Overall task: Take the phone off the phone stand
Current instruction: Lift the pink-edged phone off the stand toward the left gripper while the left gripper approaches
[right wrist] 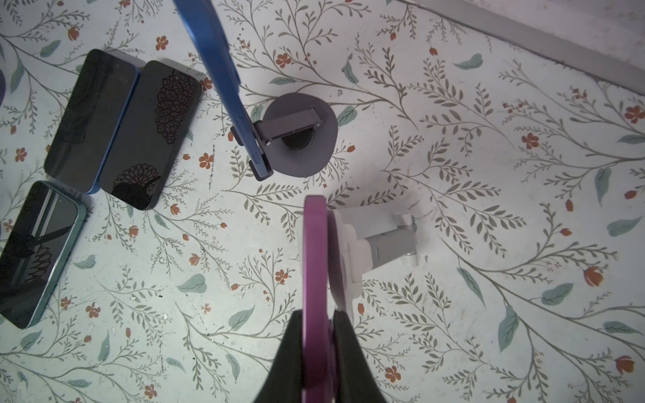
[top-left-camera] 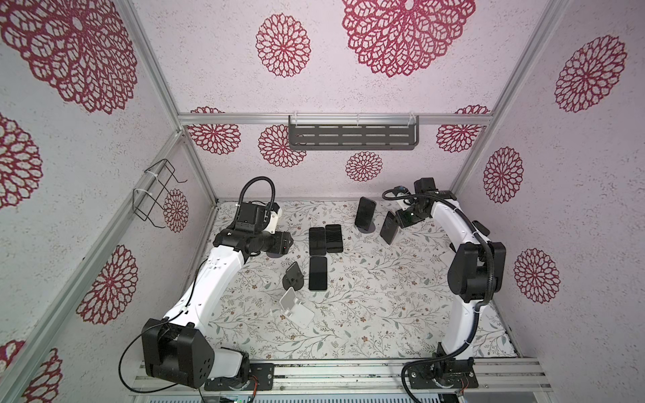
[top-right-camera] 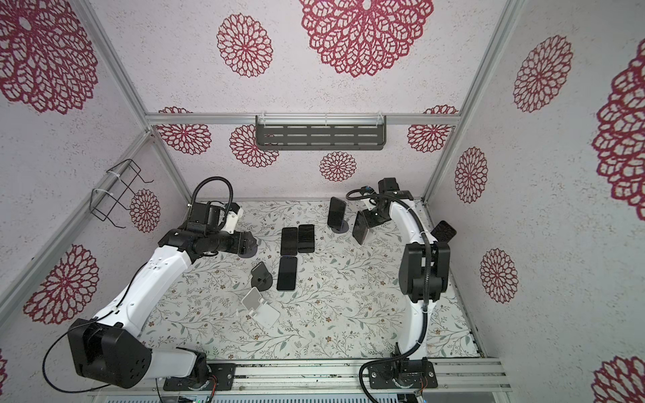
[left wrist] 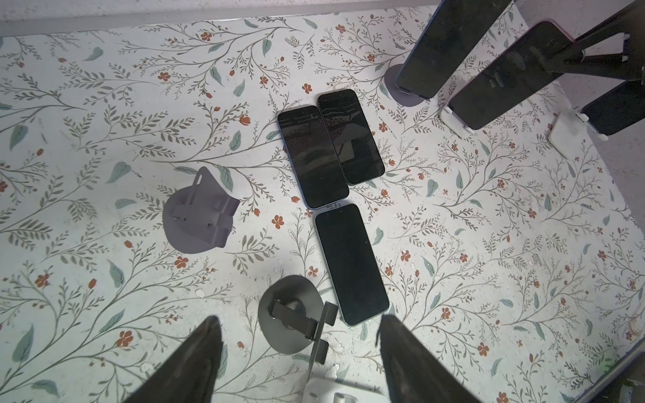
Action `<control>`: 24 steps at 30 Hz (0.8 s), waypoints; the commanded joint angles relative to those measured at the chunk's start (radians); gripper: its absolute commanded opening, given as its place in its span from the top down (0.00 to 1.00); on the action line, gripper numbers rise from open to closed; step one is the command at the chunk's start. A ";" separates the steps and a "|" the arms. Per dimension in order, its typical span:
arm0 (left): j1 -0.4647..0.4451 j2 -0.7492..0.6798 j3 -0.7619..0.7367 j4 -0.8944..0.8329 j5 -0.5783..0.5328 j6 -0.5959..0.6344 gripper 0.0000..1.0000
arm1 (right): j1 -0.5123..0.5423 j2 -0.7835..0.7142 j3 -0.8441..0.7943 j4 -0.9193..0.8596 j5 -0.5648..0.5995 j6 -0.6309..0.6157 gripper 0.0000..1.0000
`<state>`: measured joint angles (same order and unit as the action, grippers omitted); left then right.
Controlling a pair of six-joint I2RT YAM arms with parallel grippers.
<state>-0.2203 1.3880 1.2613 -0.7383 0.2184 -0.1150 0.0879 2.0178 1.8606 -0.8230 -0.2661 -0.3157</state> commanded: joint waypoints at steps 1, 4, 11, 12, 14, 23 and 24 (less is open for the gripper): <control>-0.008 -0.003 0.026 0.004 0.008 0.014 0.25 | -0.007 -0.119 0.038 -0.045 -0.041 -0.019 0.99; -0.007 -0.006 0.023 0.009 0.019 0.014 0.25 | -0.004 -0.161 0.028 -0.059 -0.064 -0.017 0.99; -0.008 -0.063 0.010 0.045 0.178 0.052 0.29 | 0.024 -0.308 -0.060 -0.080 -0.152 0.007 1.00; -0.009 -0.076 0.001 0.066 0.248 0.065 0.31 | 0.036 -0.339 -0.087 -0.076 -0.190 -0.003 1.00; -0.014 -0.090 -0.001 0.083 0.392 0.100 0.32 | 0.071 -0.391 -0.138 -0.067 -0.247 -0.037 1.00; -0.112 -0.065 0.013 0.126 0.613 0.236 0.29 | 0.278 -0.476 -0.217 -0.103 -0.446 -0.314 1.00; -0.121 -0.063 0.011 0.134 0.625 0.255 0.26 | 0.286 -0.467 -0.209 -0.122 -0.469 -0.339 1.00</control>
<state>-0.3157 1.3117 1.2602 -0.6392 0.7414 0.0444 0.3706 1.5703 1.6291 -0.9195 -0.6018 -0.5198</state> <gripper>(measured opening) 0.719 0.147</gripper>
